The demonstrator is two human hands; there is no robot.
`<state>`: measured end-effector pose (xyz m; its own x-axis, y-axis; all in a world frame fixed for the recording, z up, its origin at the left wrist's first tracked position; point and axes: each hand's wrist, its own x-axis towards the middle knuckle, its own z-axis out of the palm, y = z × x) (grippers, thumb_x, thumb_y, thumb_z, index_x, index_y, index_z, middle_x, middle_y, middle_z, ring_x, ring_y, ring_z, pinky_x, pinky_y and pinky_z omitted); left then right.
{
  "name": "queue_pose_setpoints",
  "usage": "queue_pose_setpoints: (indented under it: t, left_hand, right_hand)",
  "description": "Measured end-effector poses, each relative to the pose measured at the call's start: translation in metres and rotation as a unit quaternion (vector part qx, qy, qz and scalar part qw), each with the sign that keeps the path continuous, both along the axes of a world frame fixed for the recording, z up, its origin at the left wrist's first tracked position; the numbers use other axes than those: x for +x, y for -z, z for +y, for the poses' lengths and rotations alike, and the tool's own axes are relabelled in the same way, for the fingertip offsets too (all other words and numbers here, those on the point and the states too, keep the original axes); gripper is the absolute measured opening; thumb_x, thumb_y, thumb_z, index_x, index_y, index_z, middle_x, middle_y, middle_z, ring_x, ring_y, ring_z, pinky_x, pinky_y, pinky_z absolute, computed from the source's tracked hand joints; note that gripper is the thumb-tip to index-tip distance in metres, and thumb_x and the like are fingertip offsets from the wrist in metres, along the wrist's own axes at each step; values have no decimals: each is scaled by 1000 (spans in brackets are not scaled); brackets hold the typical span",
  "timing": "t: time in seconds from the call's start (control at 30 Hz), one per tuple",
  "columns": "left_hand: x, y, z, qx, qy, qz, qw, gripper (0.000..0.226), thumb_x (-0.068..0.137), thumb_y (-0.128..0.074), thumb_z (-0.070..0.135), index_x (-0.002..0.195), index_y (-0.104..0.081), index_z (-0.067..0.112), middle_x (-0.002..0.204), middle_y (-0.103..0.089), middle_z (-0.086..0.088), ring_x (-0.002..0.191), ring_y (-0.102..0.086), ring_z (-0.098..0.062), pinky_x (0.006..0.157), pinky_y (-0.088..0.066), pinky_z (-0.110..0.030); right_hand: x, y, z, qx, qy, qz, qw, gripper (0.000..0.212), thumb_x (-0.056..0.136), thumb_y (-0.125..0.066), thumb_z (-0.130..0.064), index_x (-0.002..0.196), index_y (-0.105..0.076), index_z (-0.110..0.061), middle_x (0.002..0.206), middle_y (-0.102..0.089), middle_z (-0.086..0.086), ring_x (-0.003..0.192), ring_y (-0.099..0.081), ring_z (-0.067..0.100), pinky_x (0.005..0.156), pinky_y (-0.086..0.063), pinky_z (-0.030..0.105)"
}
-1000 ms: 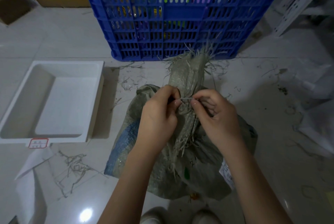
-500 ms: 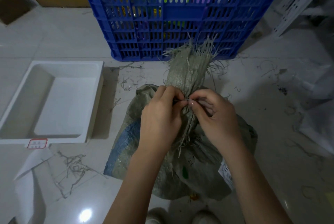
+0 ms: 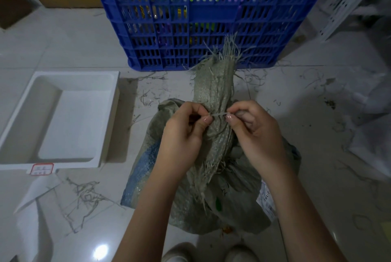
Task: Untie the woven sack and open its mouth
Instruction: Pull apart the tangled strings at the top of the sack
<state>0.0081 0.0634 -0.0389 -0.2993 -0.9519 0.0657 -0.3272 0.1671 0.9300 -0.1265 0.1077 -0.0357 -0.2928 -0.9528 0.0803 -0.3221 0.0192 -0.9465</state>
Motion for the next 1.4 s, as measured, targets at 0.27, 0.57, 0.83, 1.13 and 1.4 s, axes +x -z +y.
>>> queue_pose_setpoints:
  t: [0.27,0.57,0.83,1.13,1.4]
  left_hand:
    - [-8,2,5,-101,-33,-53,993,13,79,-60,39,82,-50,32,85,-56,9,77,-56,-10,68,-51,-36]
    - [-3,-2,0,19,-26,45,998,23,79,-68,14,69,-54,30,68,-57,10,63,-52,-5,61,-41,-17]
    - [9,-5,0,127,-16,187,974,16,84,-63,5,72,-58,15,62,-59,12,63,-54,-3,61,-44,-14]
    - [8,-4,4,216,-39,253,942,11,91,-53,7,81,-58,11,61,-70,4,55,-63,-9,52,-52,-19]
    - [10,-5,-3,280,-105,312,902,19,91,-52,7,77,-59,17,77,-76,-6,69,-72,-15,58,-55,-21]
  right_hand:
    - [3,1,1,-5,-3,7,1000,32,87,-61,-11,84,-58,-43,86,-66,-20,88,-66,-7,76,-49,7]
    - [3,7,0,-4,41,-15,999,29,88,-59,-8,79,-60,-36,74,-70,-16,78,-67,-2,73,-54,17]
    - [-3,8,3,11,69,-60,996,26,89,-58,-11,83,-62,-35,71,-72,-17,75,-68,-3,69,-56,18]
    - [6,4,6,108,8,-106,988,76,59,-68,-65,124,-45,-32,117,-58,-19,103,-54,-12,81,-44,1]
    - [3,10,4,107,132,-221,960,30,79,-68,-32,107,-57,-33,116,-63,-6,104,-61,8,86,-50,26]
